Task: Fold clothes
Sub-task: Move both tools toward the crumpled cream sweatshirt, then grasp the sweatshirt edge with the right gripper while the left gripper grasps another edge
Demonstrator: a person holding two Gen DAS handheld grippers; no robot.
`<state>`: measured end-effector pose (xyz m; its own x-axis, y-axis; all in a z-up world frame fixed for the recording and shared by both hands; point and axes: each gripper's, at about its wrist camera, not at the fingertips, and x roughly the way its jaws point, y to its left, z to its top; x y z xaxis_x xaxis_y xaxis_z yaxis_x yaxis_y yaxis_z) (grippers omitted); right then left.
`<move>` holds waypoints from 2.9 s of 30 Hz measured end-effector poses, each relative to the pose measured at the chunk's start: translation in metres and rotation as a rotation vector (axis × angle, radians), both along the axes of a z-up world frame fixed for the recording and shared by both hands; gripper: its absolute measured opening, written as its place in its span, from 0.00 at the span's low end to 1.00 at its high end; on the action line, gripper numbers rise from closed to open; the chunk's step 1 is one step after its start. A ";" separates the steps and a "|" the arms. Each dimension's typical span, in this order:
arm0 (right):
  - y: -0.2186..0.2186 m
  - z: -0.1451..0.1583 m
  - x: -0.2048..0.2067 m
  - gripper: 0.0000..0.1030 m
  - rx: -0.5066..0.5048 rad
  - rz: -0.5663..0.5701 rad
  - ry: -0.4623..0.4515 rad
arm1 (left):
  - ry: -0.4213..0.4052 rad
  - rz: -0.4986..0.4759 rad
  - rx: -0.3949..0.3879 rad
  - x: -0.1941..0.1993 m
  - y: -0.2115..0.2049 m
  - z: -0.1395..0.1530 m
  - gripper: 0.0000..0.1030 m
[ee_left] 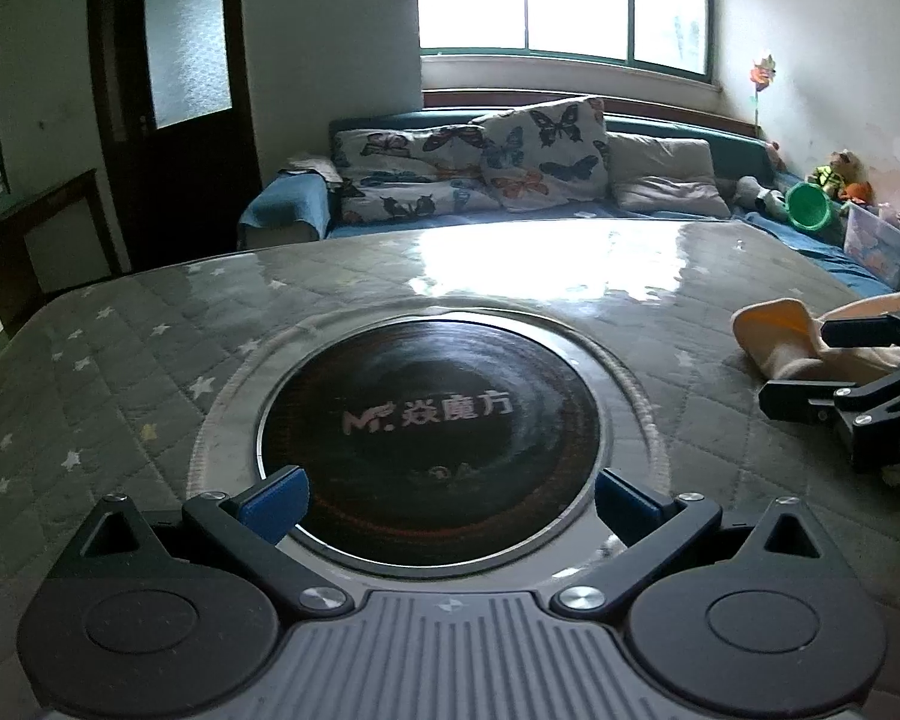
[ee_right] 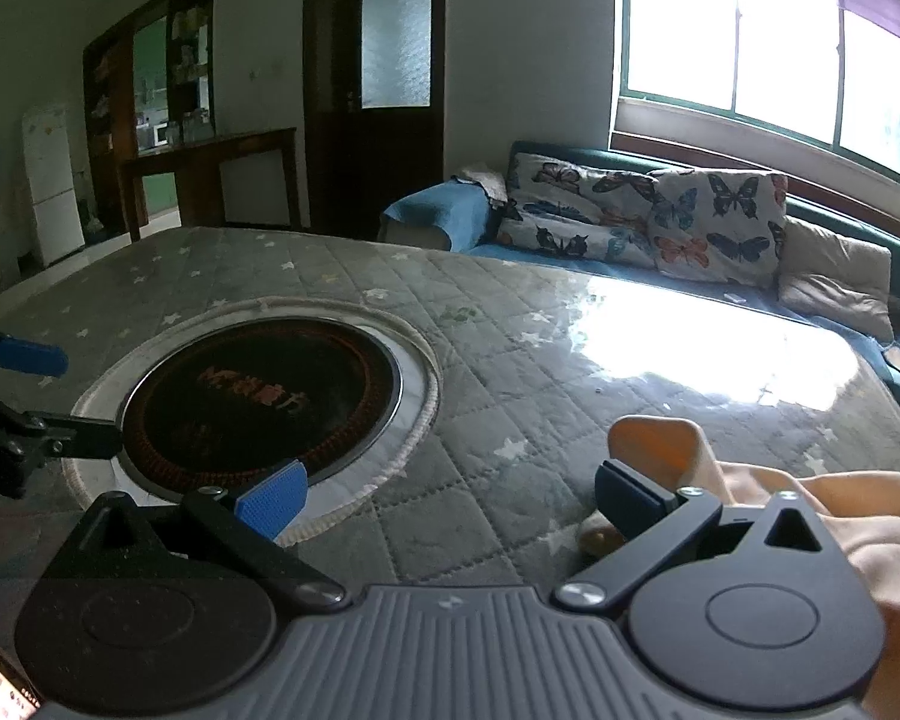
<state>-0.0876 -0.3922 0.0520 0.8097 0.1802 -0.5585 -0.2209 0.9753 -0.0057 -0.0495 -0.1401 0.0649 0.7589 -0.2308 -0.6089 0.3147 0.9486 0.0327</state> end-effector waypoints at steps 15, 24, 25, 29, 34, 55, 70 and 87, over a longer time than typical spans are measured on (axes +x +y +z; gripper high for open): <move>-0.020 0.018 -0.035 1.00 -0.001 0.002 -0.033 | -0.011 -0.108 -0.003 -0.010 -0.028 0.010 1.00; -0.035 0.026 -0.045 1.00 -0.029 -0.029 -0.056 | 0.017 -0.165 0.000 -0.003 -0.047 0.012 1.00; -0.038 0.026 -0.045 1.00 -0.030 -0.038 -0.056 | 0.016 -0.169 0.005 -0.002 -0.049 0.013 1.00; -0.049 0.027 -0.046 1.00 -0.034 -0.064 -0.056 | 0.002 -0.176 0.030 0.001 -0.055 0.016 1.00; -0.059 0.028 -0.045 0.99 -0.037 -0.088 -0.061 | -0.019 -0.184 0.046 0.006 -0.061 0.021 1.00; -0.085 0.015 -0.041 0.83 -0.105 -0.140 0.004 | 0.023 -0.233 0.040 0.027 -0.089 0.019 1.00; -0.101 -0.005 -0.032 0.35 -0.105 -0.170 0.086 | 0.028 -0.234 0.048 0.030 -0.091 0.018 1.00; -0.088 0.029 -0.047 0.15 0.091 -0.052 0.033 | 0.027 -0.232 0.023 0.031 -0.088 0.022 1.00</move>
